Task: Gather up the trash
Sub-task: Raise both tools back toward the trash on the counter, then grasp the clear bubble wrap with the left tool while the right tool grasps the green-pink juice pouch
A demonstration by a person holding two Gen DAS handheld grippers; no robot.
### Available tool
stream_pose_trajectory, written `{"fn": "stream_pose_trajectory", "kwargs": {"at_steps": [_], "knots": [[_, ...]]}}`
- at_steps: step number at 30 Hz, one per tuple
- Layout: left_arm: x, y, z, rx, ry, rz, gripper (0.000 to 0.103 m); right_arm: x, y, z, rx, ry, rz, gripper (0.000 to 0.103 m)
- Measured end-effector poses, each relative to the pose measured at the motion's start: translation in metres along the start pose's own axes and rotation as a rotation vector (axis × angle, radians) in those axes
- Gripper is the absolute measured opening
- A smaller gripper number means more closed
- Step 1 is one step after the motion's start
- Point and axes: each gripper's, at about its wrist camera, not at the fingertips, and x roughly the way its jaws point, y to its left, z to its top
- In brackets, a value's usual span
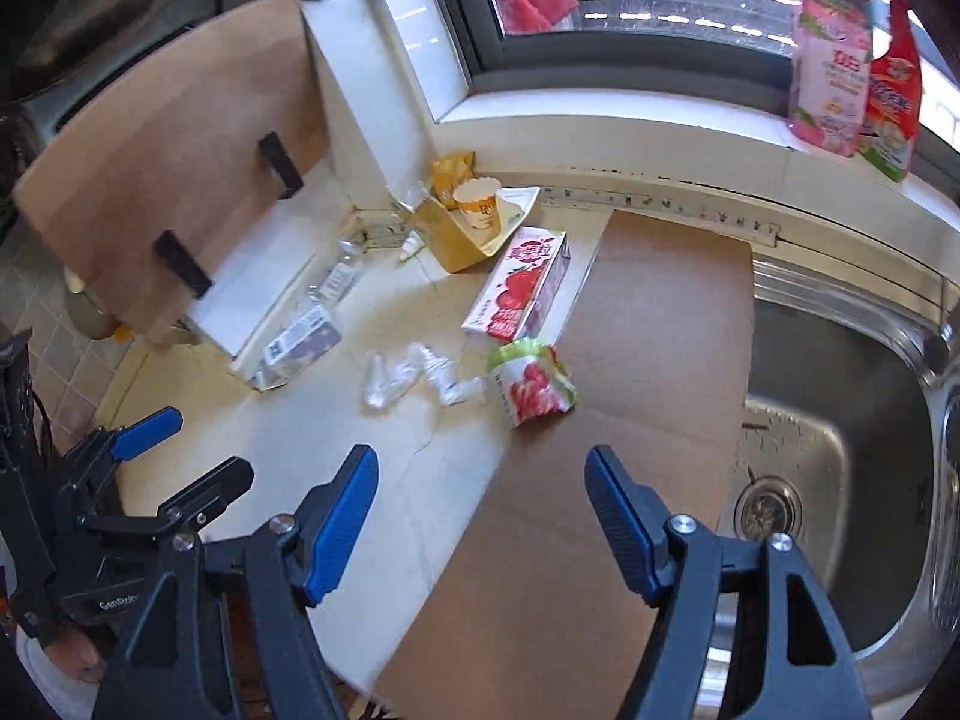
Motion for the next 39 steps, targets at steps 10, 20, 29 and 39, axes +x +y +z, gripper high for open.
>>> {"fn": "stream_pose_trajectory", "kwargs": {"at_steps": [10, 20, 29, 39], "knots": [[0.136, 0.008, 0.042, -0.147, 0.210, -0.023, 0.094, 0.112, -0.018, 0.021, -0.063, 0.144, -0.018, 0.053], [0.195, -0.005, 0.046, -0.156, 0.304, 0.009, 0.094, 0.130, -0.014, 0.017, -0.136, 0.117, -0.013, 0.035], [0.186, -0.033, 0.043, -0.062, 0.254, 0.027, 0.017, 0.121, -0.022, 0.015, -0.075, 0.082, 0.058, 0.024], [0.096, -0.028, 0.012, -0.019, 0.093, 0.032, 0.012, 0.074, -0.019, -0.003, 0.016, 0.031, 0.160, 0.022]]}}
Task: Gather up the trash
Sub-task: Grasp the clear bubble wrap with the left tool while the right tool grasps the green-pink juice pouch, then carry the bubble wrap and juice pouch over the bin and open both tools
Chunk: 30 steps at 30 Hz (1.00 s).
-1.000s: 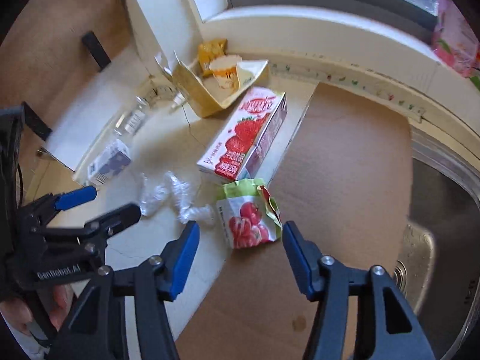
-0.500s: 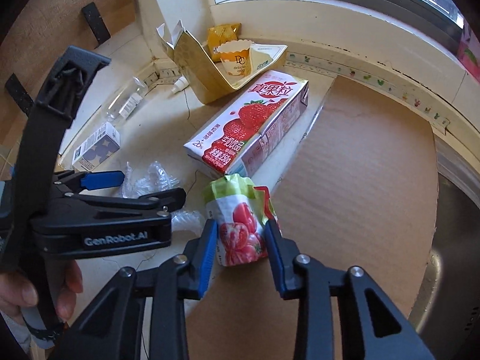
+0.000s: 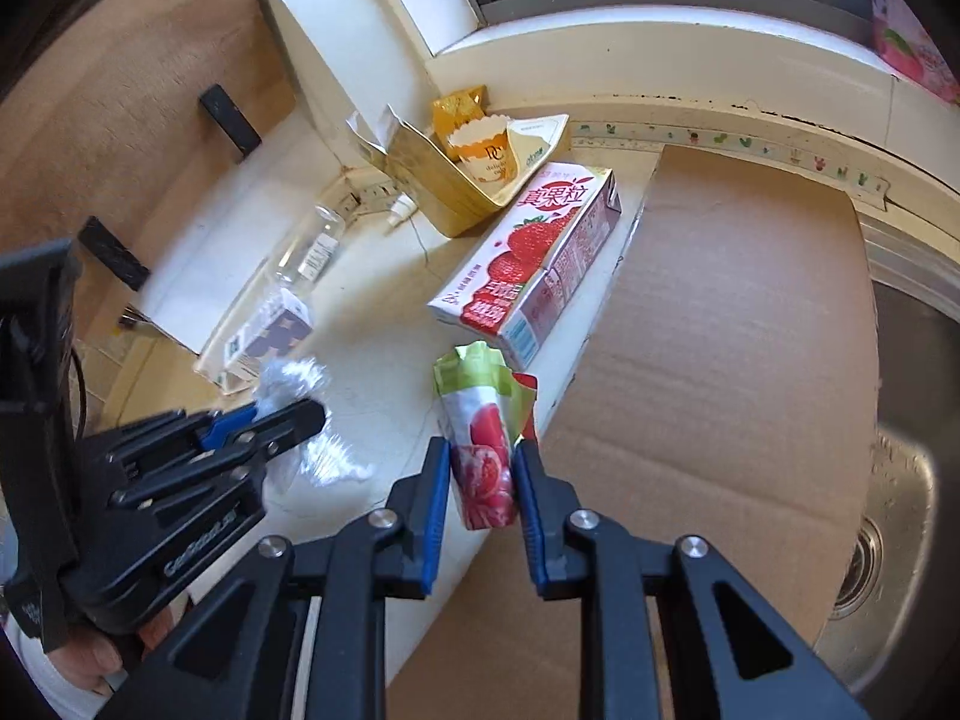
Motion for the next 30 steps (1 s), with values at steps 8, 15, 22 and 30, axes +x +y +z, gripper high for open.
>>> {"fn": "stream_pose_trajectory", "kwargs": {"at_steps": [8, 15, 22, 30], "knots": [[-0.086, 0.024, -0.075, 0.023, -0.023, -0.033, 0.012, -0.050, 0.050, -0.042, -0.023, -0.021, 0.023, 0.022], [-0.158, 0.043, -0.133, 0.061, -0.113, -0.052, 0.012, -0.093, 0.118, -0.103, -0.096, -0.030, 0.000, 0.022], [-0.203, 0.070, -0.210, 0.064, -0.146, -0.068, 0.012, -0.110, 0.177, -0.179, -0.125, 0.003, -0.025, 0.022], [-0.208, 0.098, -0.299, 0.031, -0.079, -0.095, 0.012, -0.094, 0.205, -0.263, -0.084, 0.128, -0.046, 0.022]]}}
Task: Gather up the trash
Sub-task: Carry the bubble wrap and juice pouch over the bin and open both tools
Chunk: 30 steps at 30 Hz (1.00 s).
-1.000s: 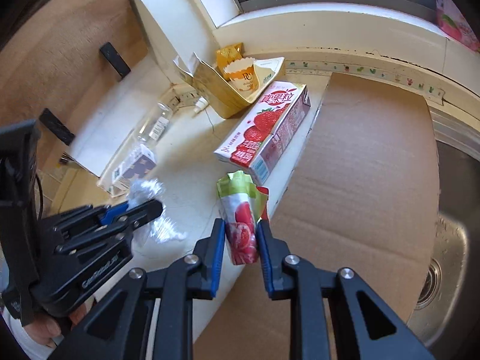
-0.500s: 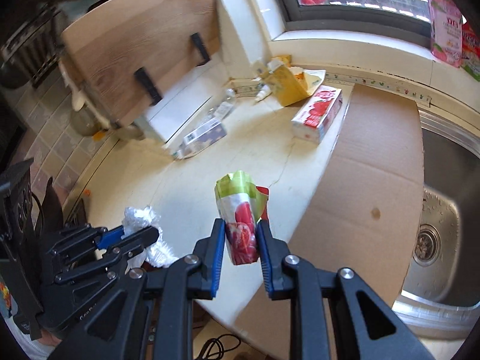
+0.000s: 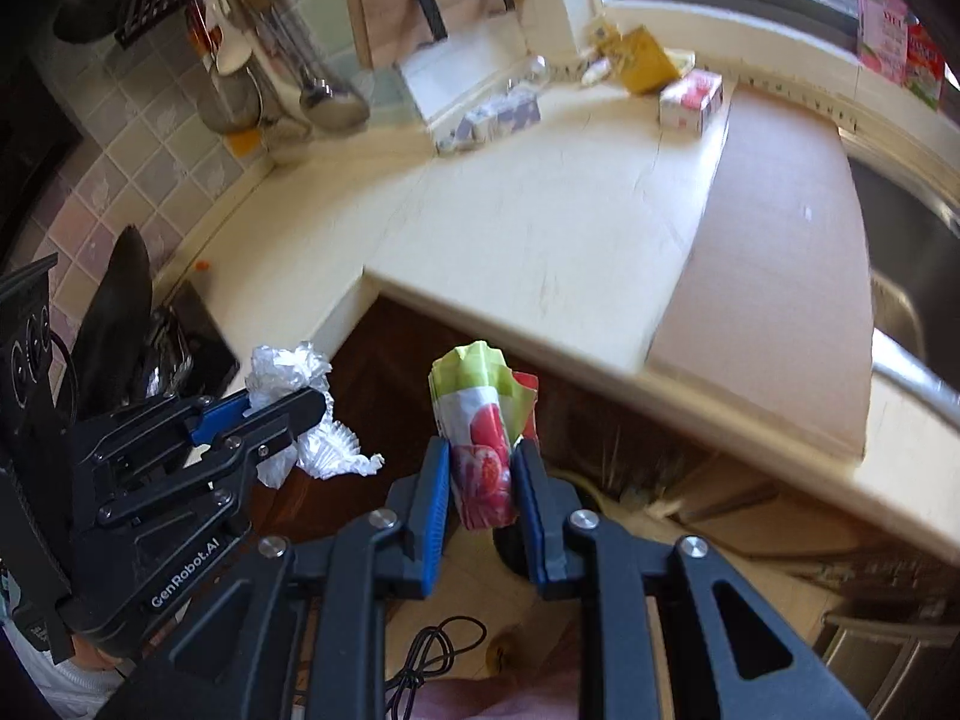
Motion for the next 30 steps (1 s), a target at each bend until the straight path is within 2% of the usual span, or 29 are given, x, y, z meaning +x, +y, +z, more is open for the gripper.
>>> {"fn": "stream_pose_trajectory", "kwargs": {"at_steps": [5, 9, 17, 21, 25, 30], "knots": [[0.013, 0.010, -0.045, -0.029, 0.077, -0.014, 0.012, 0.032, 0.005, -0.034, 0.009, 0.115, -0.034, 0.022], [0.040, 0.015, -0.073, -0.068, 0.155, -0.010, 0.012, 0.067, -0.002, -0.053, 0.014, 0.204, -0.051, 0.022], [0.129, 0.027, -0.131, -0.187, 0.276, 0.014, 0.012, 0.166, -0.034, -0.103, 0.051, 0.385, -0.049, 0.022], [0.180, 0.038, -0.158, -0.267, 0.337, -0.005, 0.012, 0.224, -0.055, -0.130, 0.078, 0.470, -0.055, 0.022], [0.226, 0.043, -0.173, -0.290, 0.374, -0.006, 0.012, 0.270, -0.070, -0.140, 0.097, 0.502, -0.074, 0.023], [0.274, 0.048, -0.175, -0.318, 0.402, -0.038, 0.013, 0.306, -0.081, -0.132, 0.121, 0.506, -0.083, 0.025]]}}
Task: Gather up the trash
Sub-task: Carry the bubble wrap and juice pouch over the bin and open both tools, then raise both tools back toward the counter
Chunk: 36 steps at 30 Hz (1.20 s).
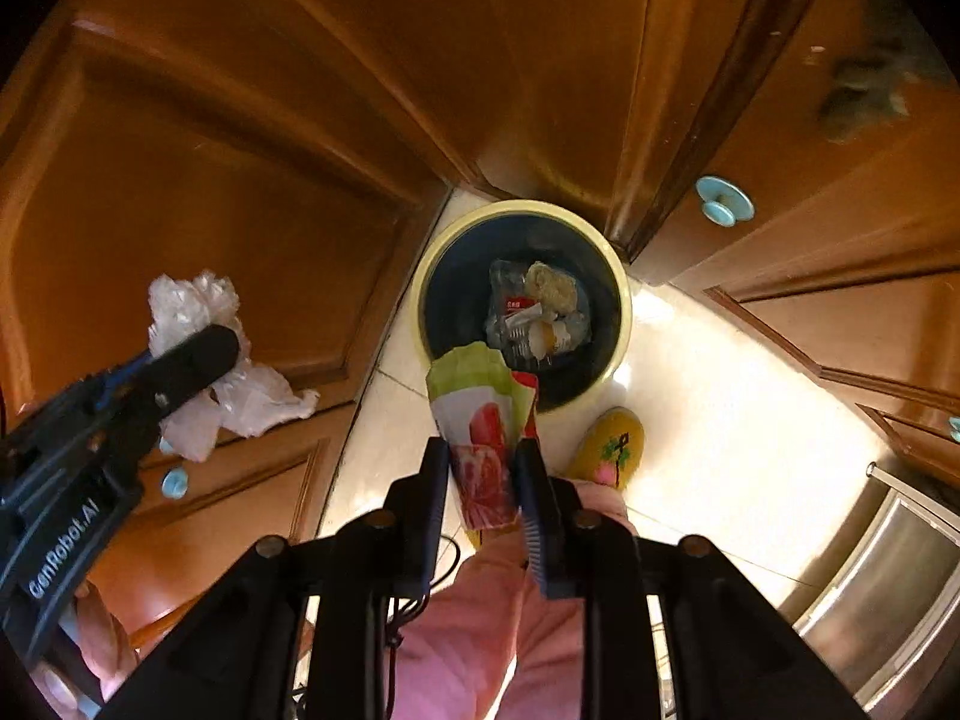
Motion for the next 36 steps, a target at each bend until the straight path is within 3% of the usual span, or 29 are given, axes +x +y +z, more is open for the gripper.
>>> {"fn": "stream_pose_trajectory", "kwargs": {"at_steps": [2, 7, 10, 18, 27, 36], "knots": [[0.011, 0.003, 0.006, -0.016, 0.007, -0.020, 0.015, 0.004, -0.003, 0.008, 0.008, 0.000, -0.004, 0.029], [0.024, 0.002, 0.016, -0.034, 0.009, -0.041, 0.039, 0.006, -0.016, 0.024, 0.054, 0.007, 0.040, 0.033], [0.023, -0.003, 0.018, -0.033, 0.006, -0.038, 0.054, 0.003, -0.019, 0.027, 0.066, -0.007, 0.032, 0.046], [0.015, -0.016, 0.017, -0.041, 0.027, -0.009, 0.060, -0.012, -0.016, 0.024, 0.050, -0.002, 0.018, 0.049], [-0.071, -0.032, 0.011, 0.007, -0.041, -0.005, 0.061, -0.077, 0.000, 0.003, 0.024, -0.058, 0.020, 0.049], [-0.196, -0.040, 0.001, 0.070, -0.199, -0.005, 0.075, -0.185, 0.029, -0.029, -0.008, -0.212, 0.042, 0.049]]}}
